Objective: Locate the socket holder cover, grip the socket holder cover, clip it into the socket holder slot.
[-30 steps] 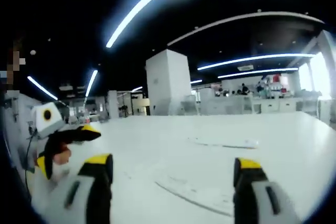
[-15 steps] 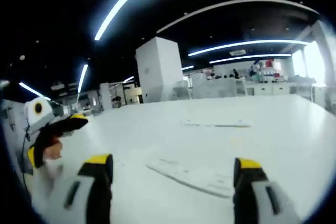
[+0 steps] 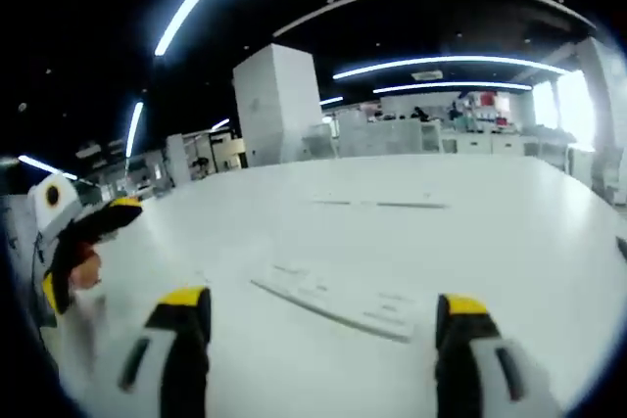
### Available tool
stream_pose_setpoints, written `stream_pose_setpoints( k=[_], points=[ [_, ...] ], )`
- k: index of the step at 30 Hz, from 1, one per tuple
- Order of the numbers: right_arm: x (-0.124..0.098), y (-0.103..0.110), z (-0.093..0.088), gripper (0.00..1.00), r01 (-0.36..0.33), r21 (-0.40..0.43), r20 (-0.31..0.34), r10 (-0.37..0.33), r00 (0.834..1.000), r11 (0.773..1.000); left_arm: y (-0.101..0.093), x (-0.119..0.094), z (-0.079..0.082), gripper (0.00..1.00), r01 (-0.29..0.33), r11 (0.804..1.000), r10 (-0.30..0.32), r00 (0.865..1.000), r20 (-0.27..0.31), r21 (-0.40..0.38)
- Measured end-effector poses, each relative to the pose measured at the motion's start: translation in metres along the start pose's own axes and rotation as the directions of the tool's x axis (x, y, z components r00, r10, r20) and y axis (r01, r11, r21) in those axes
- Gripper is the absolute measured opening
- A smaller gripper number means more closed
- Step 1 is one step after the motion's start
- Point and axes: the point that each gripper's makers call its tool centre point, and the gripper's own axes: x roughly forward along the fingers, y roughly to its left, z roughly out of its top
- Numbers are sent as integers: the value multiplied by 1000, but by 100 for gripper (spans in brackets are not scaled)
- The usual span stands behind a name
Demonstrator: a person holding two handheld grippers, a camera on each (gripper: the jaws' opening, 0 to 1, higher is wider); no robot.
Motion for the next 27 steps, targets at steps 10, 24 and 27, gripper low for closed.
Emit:
stream_pose_setpoints(
  k=[10, 24, 27],
  points=[
    [-2, 1, -1, 95, -6, 42, -8, 7, 1000, 999, -2, -1, 0, 82, 5, 1000, -5, 1000, -3, 4],
    [2, 9, -10, 95, -21, 39, -39, 23, 999, 999, -1, -1, 0, 81, 4, 1000, -4, 1000, -3, 2],
    [2, 10, -11, 95, -26, 41, -40, 27, 999, 999, -2, -1, 0, 81, 3, 1000, -3, 1000, -4, 10]
  ],
)
